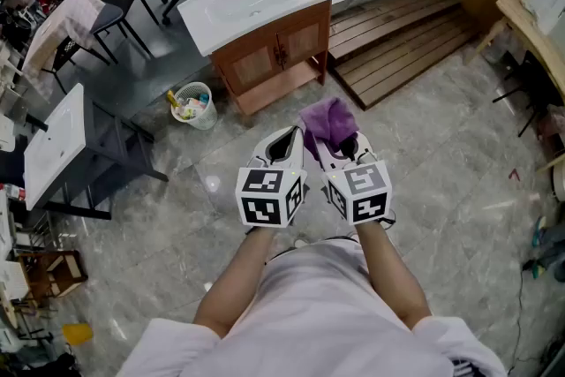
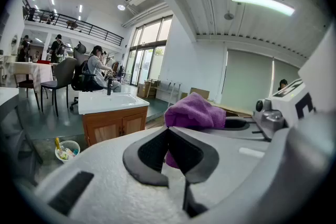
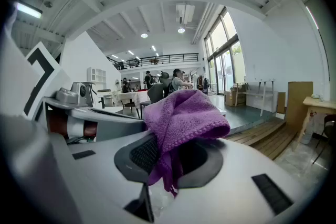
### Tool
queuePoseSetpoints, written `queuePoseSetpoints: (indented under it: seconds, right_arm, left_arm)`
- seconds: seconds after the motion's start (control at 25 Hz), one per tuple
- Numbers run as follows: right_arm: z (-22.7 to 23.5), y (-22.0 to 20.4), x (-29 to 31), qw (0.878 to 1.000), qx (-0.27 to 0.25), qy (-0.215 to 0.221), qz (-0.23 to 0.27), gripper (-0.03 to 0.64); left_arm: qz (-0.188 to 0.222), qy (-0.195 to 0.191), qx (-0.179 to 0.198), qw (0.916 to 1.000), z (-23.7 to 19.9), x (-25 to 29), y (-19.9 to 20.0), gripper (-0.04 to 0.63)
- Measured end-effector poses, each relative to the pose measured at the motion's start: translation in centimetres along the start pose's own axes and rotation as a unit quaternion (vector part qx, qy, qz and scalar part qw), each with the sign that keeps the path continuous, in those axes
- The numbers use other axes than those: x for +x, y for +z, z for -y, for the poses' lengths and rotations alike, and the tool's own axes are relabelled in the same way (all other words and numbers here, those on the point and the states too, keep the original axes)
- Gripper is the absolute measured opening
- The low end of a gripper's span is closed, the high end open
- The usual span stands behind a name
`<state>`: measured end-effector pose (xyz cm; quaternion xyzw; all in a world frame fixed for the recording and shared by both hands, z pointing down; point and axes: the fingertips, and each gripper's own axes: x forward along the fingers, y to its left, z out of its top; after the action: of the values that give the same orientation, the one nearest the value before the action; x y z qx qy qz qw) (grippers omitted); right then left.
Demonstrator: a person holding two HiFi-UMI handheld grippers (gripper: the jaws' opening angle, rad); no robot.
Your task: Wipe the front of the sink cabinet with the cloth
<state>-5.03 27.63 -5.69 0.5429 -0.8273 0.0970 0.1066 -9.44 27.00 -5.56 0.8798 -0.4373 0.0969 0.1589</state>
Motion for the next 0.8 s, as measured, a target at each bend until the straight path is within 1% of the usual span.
queuePoseSetpoints:
  seconds: [0.44, 0.64, 0.8]
  right_arm:
    - [0.0, -0.1, 1.3, 1.000, 0.002, 0.008, -0.010, 0.072]
    - [1.5, -0.1, 2.0, 1.000, 0.004, 0.005, -0.014, 0.072]
    - [3.6, 0.0, 3.0, 1.000, 0.005, 0.007, -0.014, 0.072]
  left_arm:
    - [-0.007, -0.010, -0.007, 0.9999, -0.6, 1.0, -0.1, 0.005]
    - [-0.013, -0.013, -0.007, 0.9998, -0.6, 2.6, 0.0, 0.005]
    - [-0.015, -0.012, -0.008, 0.9998, -0.4, 4.9, 0.3, 0.005]
